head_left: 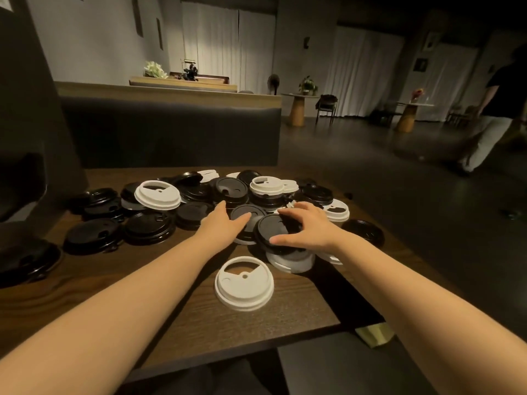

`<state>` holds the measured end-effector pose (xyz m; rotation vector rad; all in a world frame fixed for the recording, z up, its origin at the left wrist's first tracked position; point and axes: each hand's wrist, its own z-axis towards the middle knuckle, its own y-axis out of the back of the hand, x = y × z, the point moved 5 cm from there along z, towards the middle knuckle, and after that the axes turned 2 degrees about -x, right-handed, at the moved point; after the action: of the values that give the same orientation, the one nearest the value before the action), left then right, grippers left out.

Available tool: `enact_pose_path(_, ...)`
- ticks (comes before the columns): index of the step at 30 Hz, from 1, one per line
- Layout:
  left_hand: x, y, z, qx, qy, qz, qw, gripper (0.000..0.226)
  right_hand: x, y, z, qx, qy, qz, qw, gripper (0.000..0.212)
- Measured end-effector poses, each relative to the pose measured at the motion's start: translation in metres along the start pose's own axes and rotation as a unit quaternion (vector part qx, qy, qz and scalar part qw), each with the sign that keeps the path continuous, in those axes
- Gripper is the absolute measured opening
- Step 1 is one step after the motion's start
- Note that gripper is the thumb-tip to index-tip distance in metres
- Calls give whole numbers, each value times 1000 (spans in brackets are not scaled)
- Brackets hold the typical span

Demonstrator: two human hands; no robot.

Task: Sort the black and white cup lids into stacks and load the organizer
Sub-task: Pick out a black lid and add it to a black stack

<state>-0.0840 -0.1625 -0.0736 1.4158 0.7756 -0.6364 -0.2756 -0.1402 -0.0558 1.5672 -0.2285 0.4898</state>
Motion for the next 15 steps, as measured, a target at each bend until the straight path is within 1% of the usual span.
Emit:
enact_pose_path(2, 4, 2, 0, -12, -3, -33, 999, 74, 3, 1, -3, -35, 9, 35, 999, 86)
enact_pose_path(4, 9, 7, -2, -52, -34, -79, 995, 61, 10, 4, -8, -90, 40, 76, 992, 83)
enact_pose_path(7, 17, 14, -11, -100, -51, -199, 974, 47, 17, 5, -15, -176, 74, 144, 971, 66)
enact_pose_path(9, 20, 18, -13, -107, -61, -248, 961, 44, 17, 6, -13, -220, 54, 218, 949, 52)
enact_pose_path(12, 24, 27, -15, -124, -78, -243, 959, 40, 16, 7, -1, -285, -6, 343, 895, 39)
enact_pose_path(13, 26, 31, -15, -137, -77, -241, 958, 38, 15, 7, 4, -300, -32, 394, 868, 37)
enact_pose_path(15, 31, 39, -14, -168, -63, -260, 949, 33, 15, 4, 16, -314, -91, 508, 796, 36)
